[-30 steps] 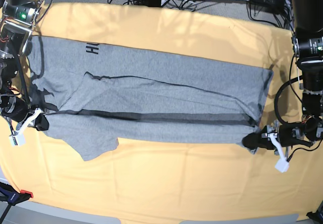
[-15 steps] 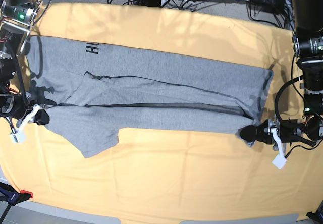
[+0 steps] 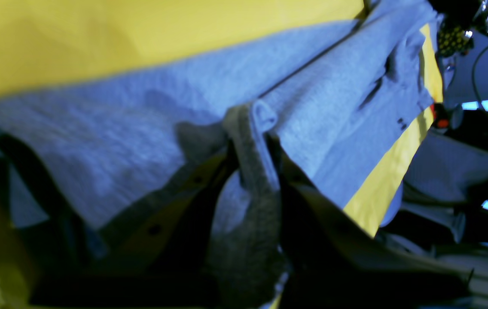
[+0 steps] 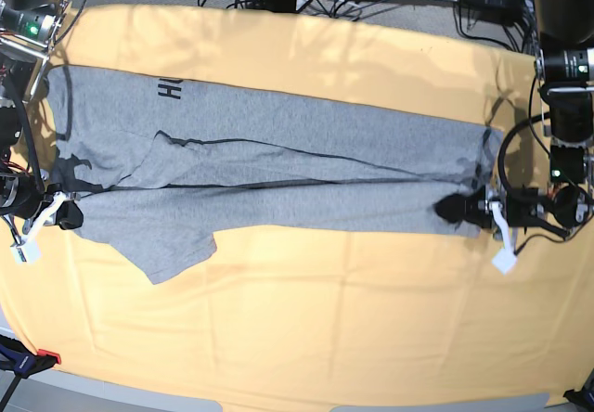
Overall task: Layout the t-shirt on the table in an organized manner, then fold the t-shirt properly
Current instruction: 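Lift the held hem edge and fold it over toward the collar, then release the hem and tuck the shirt end with the right gripper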
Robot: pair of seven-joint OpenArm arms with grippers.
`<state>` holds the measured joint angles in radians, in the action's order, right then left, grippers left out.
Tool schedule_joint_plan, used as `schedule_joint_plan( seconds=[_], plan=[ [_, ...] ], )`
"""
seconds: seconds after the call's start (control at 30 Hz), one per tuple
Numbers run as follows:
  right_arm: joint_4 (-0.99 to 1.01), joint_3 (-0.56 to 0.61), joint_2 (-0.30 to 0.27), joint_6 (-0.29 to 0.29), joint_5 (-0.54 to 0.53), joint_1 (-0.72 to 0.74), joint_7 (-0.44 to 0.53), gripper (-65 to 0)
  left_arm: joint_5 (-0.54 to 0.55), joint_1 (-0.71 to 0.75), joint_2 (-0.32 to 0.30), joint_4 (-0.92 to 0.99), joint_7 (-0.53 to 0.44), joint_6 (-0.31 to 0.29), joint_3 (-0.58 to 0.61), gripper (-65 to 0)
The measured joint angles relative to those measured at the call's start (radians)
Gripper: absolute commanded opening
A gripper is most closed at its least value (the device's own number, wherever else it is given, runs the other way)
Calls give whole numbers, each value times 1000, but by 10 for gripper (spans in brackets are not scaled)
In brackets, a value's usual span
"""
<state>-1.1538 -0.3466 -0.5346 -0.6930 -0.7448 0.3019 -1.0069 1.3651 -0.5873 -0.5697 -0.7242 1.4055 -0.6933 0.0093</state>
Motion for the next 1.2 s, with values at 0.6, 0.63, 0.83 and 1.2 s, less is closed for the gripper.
schedule_joint_plan(
  seconds=[0.6,0.63,0.83,1.2],
  plan=[
    [-1,-3,-5,0,-119,104,5,-243,-210,-11,-93,-2,-282,2,2,-205],
    [-1,-3,13,0,-119,112,8,-243,-211,-11,-92,-2,-282,2,2,-205],
    [-1,-3,127,0,-2,115,64,-243,-211,-11,-90,-2,-284,2,2,-205],
    [222,-4,243,237,253,120,363,-243,-207,-11,-90,-2,-283,2,2,-205]
  ],
)
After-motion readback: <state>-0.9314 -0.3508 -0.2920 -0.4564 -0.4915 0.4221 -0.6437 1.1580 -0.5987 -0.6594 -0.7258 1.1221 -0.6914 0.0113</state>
